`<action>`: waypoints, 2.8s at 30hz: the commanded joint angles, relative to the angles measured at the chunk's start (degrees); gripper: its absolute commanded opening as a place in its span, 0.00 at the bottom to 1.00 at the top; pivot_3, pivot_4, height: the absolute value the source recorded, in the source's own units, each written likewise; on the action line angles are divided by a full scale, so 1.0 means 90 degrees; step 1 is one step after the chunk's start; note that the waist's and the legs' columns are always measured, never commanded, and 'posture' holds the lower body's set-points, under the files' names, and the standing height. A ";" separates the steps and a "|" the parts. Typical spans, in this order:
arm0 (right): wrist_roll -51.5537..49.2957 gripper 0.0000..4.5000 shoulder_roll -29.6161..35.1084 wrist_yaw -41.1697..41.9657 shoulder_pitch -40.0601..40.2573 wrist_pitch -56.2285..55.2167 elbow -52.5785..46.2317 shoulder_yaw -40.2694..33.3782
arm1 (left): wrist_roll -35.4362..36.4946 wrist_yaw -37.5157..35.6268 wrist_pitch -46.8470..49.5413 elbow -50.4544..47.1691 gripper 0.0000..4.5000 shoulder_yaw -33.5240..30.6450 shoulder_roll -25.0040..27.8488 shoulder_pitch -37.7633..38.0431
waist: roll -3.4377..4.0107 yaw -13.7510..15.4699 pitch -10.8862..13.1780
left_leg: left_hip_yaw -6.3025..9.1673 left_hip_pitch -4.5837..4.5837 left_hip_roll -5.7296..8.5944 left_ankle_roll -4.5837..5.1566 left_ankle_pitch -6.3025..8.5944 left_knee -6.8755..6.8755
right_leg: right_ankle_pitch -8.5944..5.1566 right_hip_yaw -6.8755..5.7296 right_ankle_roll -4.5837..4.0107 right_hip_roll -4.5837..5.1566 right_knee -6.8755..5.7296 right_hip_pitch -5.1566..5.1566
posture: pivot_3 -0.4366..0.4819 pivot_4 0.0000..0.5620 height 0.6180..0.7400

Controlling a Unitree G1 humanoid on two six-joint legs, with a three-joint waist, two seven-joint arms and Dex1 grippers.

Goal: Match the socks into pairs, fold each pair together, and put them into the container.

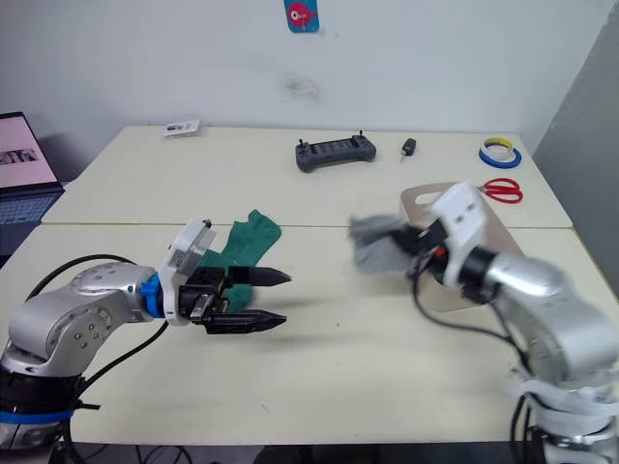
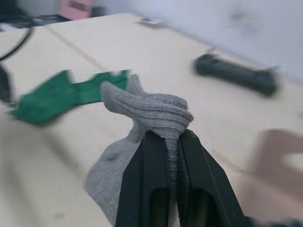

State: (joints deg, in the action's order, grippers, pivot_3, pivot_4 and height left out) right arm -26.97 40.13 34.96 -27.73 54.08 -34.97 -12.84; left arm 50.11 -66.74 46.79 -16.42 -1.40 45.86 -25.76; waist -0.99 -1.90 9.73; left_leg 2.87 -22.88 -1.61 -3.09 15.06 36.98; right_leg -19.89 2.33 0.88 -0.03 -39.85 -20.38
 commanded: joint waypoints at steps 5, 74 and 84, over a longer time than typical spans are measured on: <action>0.2017 0.00 0.1441 0.0741 -0.0411 -0.3687 0.2349 0.0831 | 0.0299 -0.0019 0.0407 -0.0151 0.99 0.0199 -0.0299 -0.0585 | -0.0005 -0.0050 0.0006 | -0.0013 0.0006 0.0000 0.0001 0.0000 0.0000 | 0.0000 0.0012 -0.0001 -0.0004 0.0001 -0.0001 | 0.48 0.27 1.00; 0.0850 0.99 -0.0111 0.1805 0.0476 -0.2974 0.0075 0.2846 | -0.1660 0.2768 -0.1744 0.1224 1.00 -0.2726 -0.1234 0.3195 | -0.0019 0.0036 0.0051 | 0.0004 0.0006 -0.0006 -0.0003 -0.0003 0.0010 | 0.0002 -0.0019 0.0000 0.0040 -0.0001 0.0016 | 0.48 0.27 1.00; 0.1607 0.99 -0.0727 0.1504 0.0165 -0.3216 0.0608 0.3536 | -0.1881 0.1789 -0.2491 0.1709 1.00 -0.2726 -0.0734 0.3128 | -0.0019 -0.0001 0.0050 | 0.0004 0.0010 -0.0011 -0.0005 -0.0003 0.0009 | 0.0002 -0.0016 -0.0001 0.0033 -0.0004 0.0014 | 0.48 0.27 1.00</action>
State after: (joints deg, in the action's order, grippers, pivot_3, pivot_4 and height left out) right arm -14.01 34.55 49.09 -24.36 27.17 -30.03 17.95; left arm 34.31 -48.07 27.36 -1.61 -25.07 37.31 2.08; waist -1.16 -1.91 10.18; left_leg 2.89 -22.78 -1.71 -3.13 15.03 37.06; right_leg -19.87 2.20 0.87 0.26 -39.89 -20.26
